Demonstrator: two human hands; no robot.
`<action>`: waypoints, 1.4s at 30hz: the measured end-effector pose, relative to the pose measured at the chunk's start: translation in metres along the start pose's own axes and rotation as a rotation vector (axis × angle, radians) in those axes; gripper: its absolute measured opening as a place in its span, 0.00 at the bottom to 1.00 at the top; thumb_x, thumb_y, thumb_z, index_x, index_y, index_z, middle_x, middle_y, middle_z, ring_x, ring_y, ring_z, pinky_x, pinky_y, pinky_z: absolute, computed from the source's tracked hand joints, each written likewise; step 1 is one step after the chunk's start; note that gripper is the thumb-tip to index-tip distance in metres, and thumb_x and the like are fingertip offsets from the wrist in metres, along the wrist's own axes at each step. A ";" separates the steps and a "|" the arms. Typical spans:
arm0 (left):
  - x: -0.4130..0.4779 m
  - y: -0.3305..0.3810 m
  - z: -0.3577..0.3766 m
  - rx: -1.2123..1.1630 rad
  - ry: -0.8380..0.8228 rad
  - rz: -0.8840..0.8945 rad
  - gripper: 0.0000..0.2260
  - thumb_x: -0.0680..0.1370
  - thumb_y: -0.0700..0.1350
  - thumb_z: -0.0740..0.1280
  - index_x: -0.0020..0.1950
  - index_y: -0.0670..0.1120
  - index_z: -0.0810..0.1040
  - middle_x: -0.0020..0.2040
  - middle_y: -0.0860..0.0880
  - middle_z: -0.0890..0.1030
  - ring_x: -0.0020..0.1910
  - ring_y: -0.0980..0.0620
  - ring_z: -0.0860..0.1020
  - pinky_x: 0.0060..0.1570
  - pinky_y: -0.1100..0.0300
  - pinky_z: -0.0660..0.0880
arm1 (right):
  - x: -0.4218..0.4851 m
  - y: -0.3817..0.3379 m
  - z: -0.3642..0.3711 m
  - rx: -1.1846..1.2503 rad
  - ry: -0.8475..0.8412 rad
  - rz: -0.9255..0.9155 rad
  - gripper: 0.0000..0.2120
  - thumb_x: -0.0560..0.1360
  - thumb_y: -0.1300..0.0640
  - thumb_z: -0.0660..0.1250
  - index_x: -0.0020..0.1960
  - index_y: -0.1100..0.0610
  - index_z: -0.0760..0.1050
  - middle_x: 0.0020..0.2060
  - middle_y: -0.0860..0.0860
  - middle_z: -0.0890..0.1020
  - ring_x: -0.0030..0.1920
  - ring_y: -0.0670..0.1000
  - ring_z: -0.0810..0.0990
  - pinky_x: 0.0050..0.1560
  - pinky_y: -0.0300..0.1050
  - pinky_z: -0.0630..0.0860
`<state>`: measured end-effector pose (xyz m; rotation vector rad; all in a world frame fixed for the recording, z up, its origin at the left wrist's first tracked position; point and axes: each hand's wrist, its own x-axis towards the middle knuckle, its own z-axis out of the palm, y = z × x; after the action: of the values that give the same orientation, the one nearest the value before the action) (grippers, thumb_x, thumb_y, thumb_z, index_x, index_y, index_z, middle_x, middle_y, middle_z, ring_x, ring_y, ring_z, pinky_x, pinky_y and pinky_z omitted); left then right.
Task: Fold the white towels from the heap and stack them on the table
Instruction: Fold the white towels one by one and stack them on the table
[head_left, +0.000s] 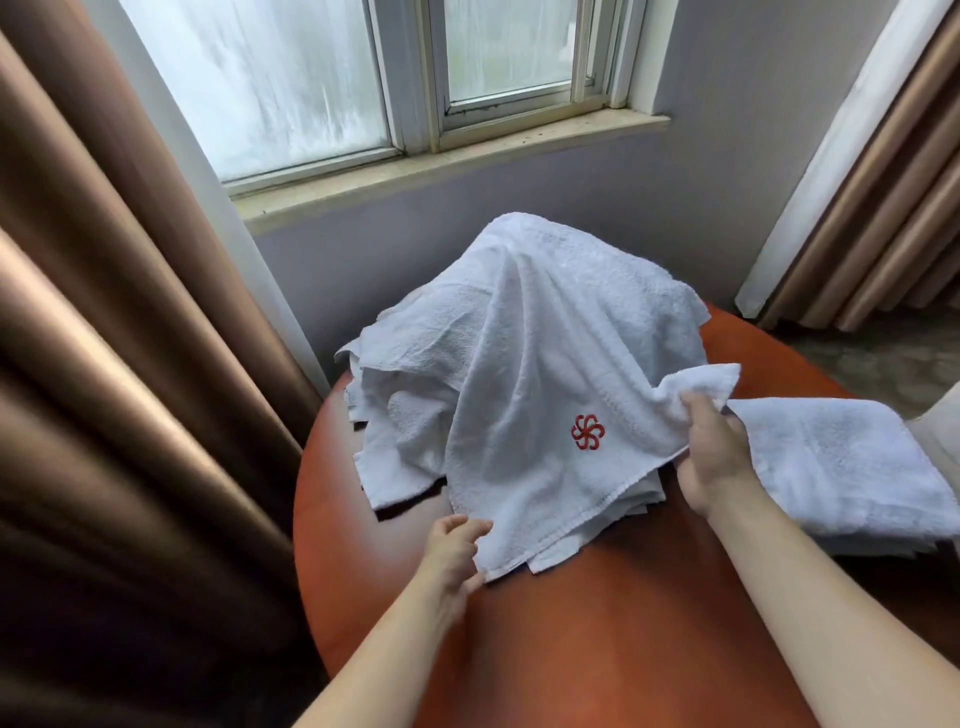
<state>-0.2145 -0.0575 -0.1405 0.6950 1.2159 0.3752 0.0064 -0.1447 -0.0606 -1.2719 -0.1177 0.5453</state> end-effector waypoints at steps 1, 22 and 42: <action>0.000 -0.004 0.001 0.026 0.017 0.003 0.15 0.75 0.35 0.67 0.59 0.46 0.68 0.47 0.51 0.73 0.44 0.55 0.71 0.46 0.56 0.70 | -0.003 0.002 0.001 -0.017 -0.008 -0.007 0.05 0.76 0.63 0.65 0.49 0.56 0.78 0.43 0.51 0.82 0.43 0.48 0.82 0.40 0.42 0.78; 0.037 -0.017 0.026 0.068 0.084 -0.020 0.14 0.72 0.42 0.69 0.57 0.39 0.77 0.49 0.43 0.82 0.39 0.47 0.78 0.32 0.60 0.72 | -0.002 -0.007 -0.020 0.178 0.024 0.325 0.15 0.80 0.52 0.62 0.61 0.60 0.77 0.54 0.57 0.83 0.49 0.54 0.85 0.37 0.47 0.81; -0.102 0.098 0.059 -0.065 -0.418 0.267 0.14 0.67 0.39 0.67 0.51 0.40 0.75 0.39 0.42 0.76 0.34 0.47 0.76 0.32 0.57 0.72 | -0.041 -0.076 0.037 -0.537 -0.372 -0.796 0.17 0.80 0.61 0.62 0.35 0.47 0.69 0.30 0.34 0.75 0.33 0.34 0.72 0.41 0.27 0.66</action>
<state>-0.1826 -0.0646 0.0091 0.8336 0.7144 0.4615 -0.0191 -0.1452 0.0299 -1.4857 -1.0907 0.0384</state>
